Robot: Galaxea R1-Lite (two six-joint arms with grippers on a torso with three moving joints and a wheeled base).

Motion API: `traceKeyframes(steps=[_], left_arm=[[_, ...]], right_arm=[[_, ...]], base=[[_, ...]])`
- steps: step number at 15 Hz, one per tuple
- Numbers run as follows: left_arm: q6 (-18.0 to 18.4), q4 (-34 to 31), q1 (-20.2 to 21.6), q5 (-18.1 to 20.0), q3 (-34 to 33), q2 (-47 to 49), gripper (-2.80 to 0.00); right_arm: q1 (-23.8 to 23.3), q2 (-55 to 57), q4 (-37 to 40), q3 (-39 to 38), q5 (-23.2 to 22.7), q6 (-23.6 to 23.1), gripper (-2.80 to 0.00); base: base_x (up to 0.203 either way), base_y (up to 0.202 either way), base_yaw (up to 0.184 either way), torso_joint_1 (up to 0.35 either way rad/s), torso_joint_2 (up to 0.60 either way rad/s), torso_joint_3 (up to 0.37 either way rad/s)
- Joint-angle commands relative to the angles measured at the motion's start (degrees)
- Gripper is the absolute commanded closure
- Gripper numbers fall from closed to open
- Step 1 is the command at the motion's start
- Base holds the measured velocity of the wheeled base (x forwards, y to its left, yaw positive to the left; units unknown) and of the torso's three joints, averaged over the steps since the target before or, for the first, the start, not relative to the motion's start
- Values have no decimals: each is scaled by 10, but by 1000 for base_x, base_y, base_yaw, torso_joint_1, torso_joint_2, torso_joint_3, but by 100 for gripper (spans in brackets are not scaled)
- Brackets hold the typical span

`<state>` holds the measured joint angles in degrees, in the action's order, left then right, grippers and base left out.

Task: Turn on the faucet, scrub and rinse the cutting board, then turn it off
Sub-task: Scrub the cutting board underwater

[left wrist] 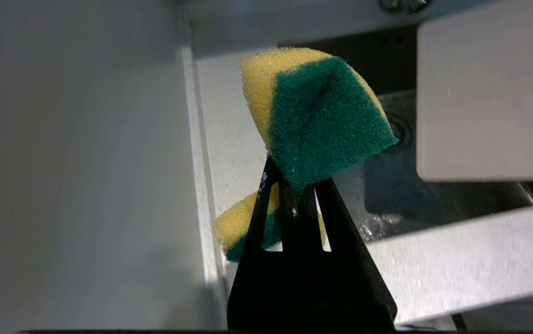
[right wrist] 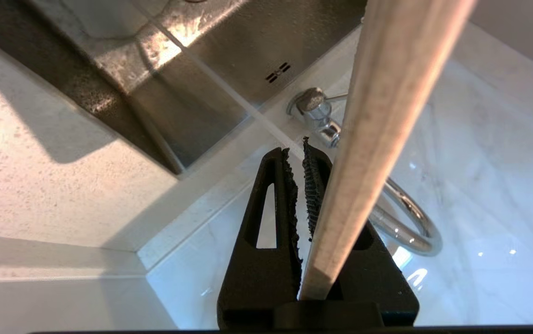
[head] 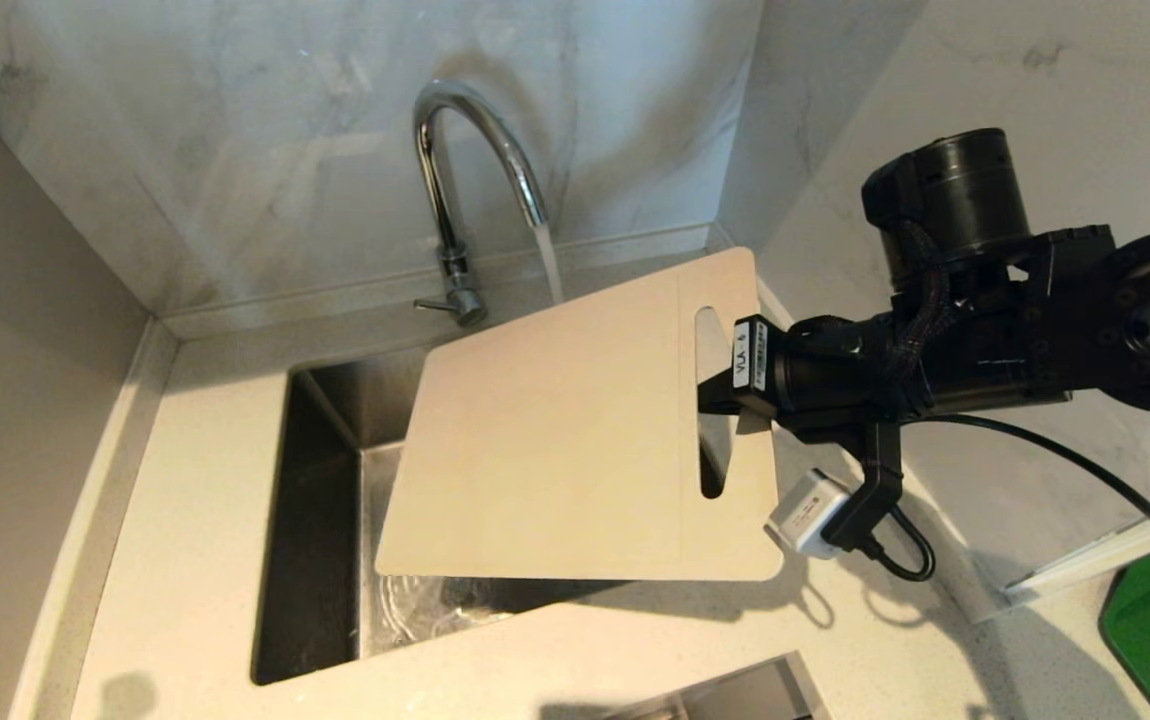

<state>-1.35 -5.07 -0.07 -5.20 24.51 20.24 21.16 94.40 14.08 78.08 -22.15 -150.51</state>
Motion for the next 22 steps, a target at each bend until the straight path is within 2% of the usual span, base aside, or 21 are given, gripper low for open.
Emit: traceKeyframes(steps=[1, 2, 4, 5, 6, 8, 10, 12, 14, 17, 22], left_arm=[[-9, -2, 6, -31, 104, 190, 0], [-15, -3, 22, -43, 139, 241, 0], [-19, -3, 107, -40, 194, 326, 0], [-19, -3, 168, -13, 228, 364, 0], [-16, -4, 210, 21, 264, 392, 0], [4, -8, 240, 72, 316, 437, 0], [9, -24, 208, 77, 344, 461, 0], [0, -83, 160, 76, 385, 476, 0], [-35, -119, 118, 70, 424, 499, 0], [-80, -127, 53, 47, 455, 526, 0], [-169, -162, -95, 26, 483, 552, 0]], right_arm=[[1, -2, 1, 2, -1, -7, 0], [2, -3, 1, 2, -1, 0, 0], [3, -3, 0, 1, -1, 14, 0], [6, -1, -6, 2, 0, 15, 0], [7, 1, -19, 0, 0, 17, 0], [13, 11, -31, 0, 0, 22, 0], [28, 20, -32, 1, 0, 22, 0], [34, 25, -32, 3, 1, 23, 0], [34, 27, -32, 2, 1, 22, 0], [34, 29, -32, 2, 0, 22, 0], [35, 40, -57, 0, 0, 23, 0]], base=[[0, 0, 0, 0, 0, 0], [0, 0, 0, 0, 0, 0], [0, 0, 0, 0, 0, 0], [0, 0, 0, 0, 0, 0], [0, 0, 0, 0, 0, 0], [0, 0, 0, 0, 0, 0], [0, 0, 0, 0, 0, 0], [0, 0, 0, 0, 0, 0], [0, 0, 0, 0, 0, 0], [0, 0, 0, 0, 0, 0], [0, 0, 0, 0, 0, 0]])
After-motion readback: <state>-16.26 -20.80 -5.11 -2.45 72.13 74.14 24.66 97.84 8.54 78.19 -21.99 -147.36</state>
